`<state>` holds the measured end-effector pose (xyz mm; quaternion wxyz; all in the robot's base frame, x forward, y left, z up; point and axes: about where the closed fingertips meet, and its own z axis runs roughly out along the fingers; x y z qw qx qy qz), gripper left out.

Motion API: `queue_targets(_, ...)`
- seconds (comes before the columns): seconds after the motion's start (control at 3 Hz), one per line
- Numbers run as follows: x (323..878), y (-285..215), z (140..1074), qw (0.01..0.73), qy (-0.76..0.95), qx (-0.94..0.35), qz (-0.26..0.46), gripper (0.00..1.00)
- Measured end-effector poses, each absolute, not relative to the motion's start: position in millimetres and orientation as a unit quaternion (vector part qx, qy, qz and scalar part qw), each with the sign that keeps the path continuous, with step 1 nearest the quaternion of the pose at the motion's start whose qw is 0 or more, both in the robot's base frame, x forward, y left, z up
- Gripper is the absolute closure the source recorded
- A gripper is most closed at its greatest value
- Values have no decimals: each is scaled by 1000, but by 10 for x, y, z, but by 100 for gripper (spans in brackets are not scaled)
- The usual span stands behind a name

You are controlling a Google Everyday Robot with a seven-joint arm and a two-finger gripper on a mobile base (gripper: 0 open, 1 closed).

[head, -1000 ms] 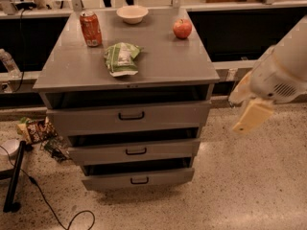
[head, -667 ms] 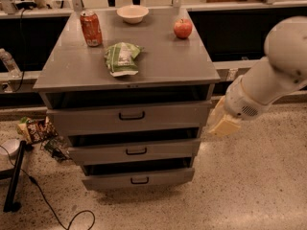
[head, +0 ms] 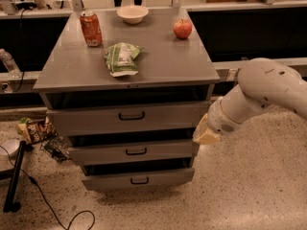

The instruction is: Open bottom drawer

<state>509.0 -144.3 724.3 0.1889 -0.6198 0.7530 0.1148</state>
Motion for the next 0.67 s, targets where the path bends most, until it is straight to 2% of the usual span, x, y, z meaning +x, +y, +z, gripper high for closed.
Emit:
queue_targets(0.33, 5034, -1443, 7004, 183, 760, -609, 134, 100)
queue_targets(0.67, 5043, -1437, 6248, 190, 766, -593, 160, 100)
